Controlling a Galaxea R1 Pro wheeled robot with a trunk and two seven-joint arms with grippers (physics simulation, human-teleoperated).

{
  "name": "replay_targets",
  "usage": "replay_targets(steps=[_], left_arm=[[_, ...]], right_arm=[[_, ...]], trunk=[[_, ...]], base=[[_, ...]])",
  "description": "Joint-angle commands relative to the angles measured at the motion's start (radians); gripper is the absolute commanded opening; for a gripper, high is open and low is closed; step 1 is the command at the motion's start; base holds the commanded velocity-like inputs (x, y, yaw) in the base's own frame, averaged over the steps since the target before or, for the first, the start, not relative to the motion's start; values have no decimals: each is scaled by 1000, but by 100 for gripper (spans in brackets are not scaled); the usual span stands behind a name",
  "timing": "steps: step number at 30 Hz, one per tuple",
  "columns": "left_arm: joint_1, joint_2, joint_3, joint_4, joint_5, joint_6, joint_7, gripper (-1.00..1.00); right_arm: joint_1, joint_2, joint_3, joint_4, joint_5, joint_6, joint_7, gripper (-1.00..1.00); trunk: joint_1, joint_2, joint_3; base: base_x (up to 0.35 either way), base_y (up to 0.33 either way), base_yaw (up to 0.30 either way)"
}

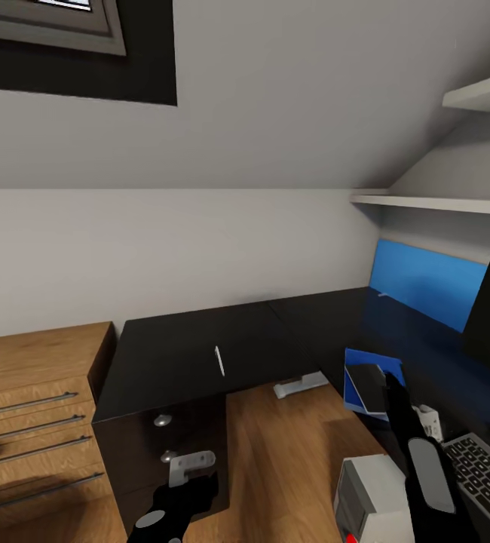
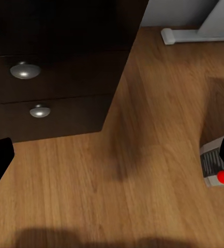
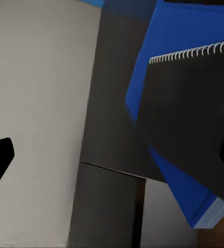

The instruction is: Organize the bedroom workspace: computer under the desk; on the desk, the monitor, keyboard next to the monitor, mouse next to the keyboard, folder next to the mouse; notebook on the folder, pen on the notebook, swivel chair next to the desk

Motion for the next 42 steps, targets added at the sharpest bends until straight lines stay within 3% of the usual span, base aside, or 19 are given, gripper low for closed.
replay_targets(steps=[1,2,7,8,10,14,19,20,25,32,35,39,42], left_arm=[[0,0,-1,-2,10,1,10,100],[0,0,0,-2,10,1,13,100],[0,0,0,-2,9,1,15,100],[0,0,0,-2,9,1,15,100],[0,0,1,-2,9,1,16,100],[0,0,0,-2,9,1,16,100],[0,0,1,-2,9,1,17,100],[0,0,1,-2,9,1,17,100],[0,0,1,-2,9,1,17,100],[0,0,1,-2,8,1,17,100],[0,0,1,-3,8,1,17,100],[0,0,1,-3,8,1,16,100],[0,0,1,-3,8,1,16,100]], right_arm=[[-1,1,8,-3,8,8,-5,100],[-1,1,36,-15,85,20,-7,100],[-1,6,53,-45,239,85,-23,100],[-1,9,56,-55,285,118,-41,100],[-1,14,59,-77,328,169,-80,100],[-1,25,74,-110,359,238,-135,100],[-1,19,190,-151,430,343,-224,100],[-1,12,241,-170,467,388,-265,100],[-1,2,350,-224,550,486,-372,100],[-1,1,425,-288,592,539,-434,100],[1,4,436,-300,575,550,-442,100],[4,5,442,-306,521,556,-446,100],[5,4,443,-307,502,556,-447,100]], trunk=[[-4,7,2],[-8,14,5],[-27,49,21],[-31,56,24],[-38,70,30],[-54,98,43],[-73,133,59],[-77,140,62],[-96,175,77],[-123,224,99],[-134,245,109],[-134,245,109],[-134,245,108]], base=[[0,0,0],[0,0,0],[0,0,0],[0,0,0],[0,0,0],[0,0,0],[0,0,0],[0,0,0],[0,0,0],[0,0,0],[0,0,0],[0,0,5],[0,0,75]])
